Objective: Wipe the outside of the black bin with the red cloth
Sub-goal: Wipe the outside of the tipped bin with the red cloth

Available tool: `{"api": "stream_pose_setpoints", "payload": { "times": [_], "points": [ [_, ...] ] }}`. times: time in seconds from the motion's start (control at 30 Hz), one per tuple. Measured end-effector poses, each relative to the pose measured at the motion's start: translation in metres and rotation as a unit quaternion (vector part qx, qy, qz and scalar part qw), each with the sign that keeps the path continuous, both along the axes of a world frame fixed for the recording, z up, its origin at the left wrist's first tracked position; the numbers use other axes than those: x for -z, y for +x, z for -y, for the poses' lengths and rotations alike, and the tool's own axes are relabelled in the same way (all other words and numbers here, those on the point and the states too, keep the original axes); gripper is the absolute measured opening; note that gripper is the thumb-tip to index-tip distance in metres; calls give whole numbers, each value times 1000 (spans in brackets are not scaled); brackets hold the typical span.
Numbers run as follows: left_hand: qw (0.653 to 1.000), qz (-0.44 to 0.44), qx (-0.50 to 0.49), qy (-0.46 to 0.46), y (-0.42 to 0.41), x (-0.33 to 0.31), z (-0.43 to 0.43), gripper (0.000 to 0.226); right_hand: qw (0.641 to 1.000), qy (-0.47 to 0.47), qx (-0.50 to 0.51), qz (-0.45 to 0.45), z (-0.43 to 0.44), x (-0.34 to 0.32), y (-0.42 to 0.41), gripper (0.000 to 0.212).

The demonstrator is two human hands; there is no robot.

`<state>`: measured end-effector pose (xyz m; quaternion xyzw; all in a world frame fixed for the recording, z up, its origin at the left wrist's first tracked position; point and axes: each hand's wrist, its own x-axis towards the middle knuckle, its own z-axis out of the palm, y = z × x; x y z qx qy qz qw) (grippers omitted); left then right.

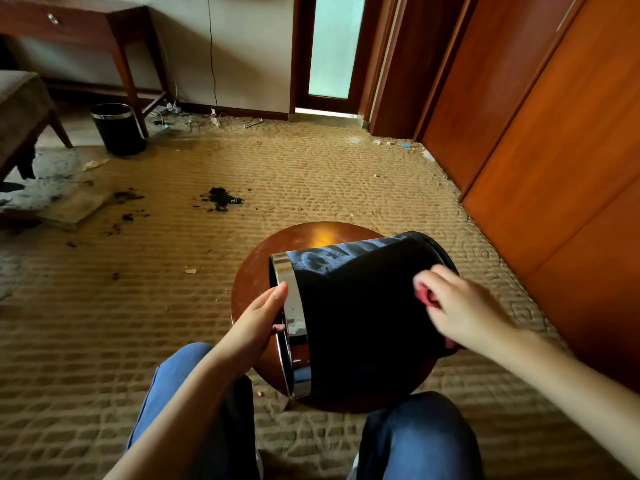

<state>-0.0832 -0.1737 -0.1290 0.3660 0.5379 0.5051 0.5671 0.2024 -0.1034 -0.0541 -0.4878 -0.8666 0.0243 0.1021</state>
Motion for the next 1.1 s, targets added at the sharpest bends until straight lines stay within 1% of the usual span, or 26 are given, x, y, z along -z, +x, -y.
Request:
{"api": "stream_pose_setpoints", "payload": {
  "times": [0.1,0.17,0.2,0.27,0.33,0.37,0.4,0.47,0.53,0.57,0.63,0.67,0.7,0.8,0.87,0.93,1.0,1.03,1.07,1.1],
  "points": [
    [1000,10,0,2,3,-1,2,34,992,1,-110,-55,23,7,-82,30],
    [1000,13,-7,7,4,0,3,37,985,3,-163,-62,34,9,-133,30],
    [1000,16,-17,9,4,-1,3,35,983,13,-173,-61,36,9,-149,30],
    [999,17,-24,12,2,-2,3,35,980,38,-186,-60,38,9,-155,34],
    [1000,14,-10,14,1,-2,4,41,977,33,-204,-49,36,12,-129,38],
    [1000,14,-2,16,0,-1,5,43,980,30,-196,-36,31,13,-110,40],
    [1000,15,6,17,-1,0,6,42,985,32,-166,-30,24,13,-87,40],
    [1000,13,13,15,-2,3,7,40,997,52,-47,-26,3,10,-34,34],
    [1000,12,19,15,-2,6,8,40,996,66,68,-11,-11,8,11,30],
    [999,17,23,16,0,7,8,42,992,73,99,-6,-14,10,23,29],
    [999,27,23,17,2,8,8,42,987,88,134,-22,-11,17,13,29],
    [999,31,19,16,3,9,7,40,986,96,133,-42,-6,20,-4,27],
    [999,31,18,16,2,8,7,38,986,110,108,-60,1,24,-25,25],
    [999,20,16,24,1,5,6,33,985,145,-26,-89,31,28,-102,21],
    [999,22,-5,26,3,4,5,30,979,150,-106,-85,51,29,-139,21],
    [999,28,-9,24,5,3,6,27,975,133,-158,-75,58,28,-148,28],
    [1000,16,9,18,4,4,7,33,975,147,-159,-50,46,27,-123,27],
    [1000,13,17,14,2,5,8,40,980,146,-134,-30,35,24,-104,29],
    [1000,17,21,11,1,5,10,43,987,138,-78,-15,20,21,-83,28],
    [999,21,23,9,0,5,11,43,992,129,0,2,3,15,-62,26]
  ]
}}
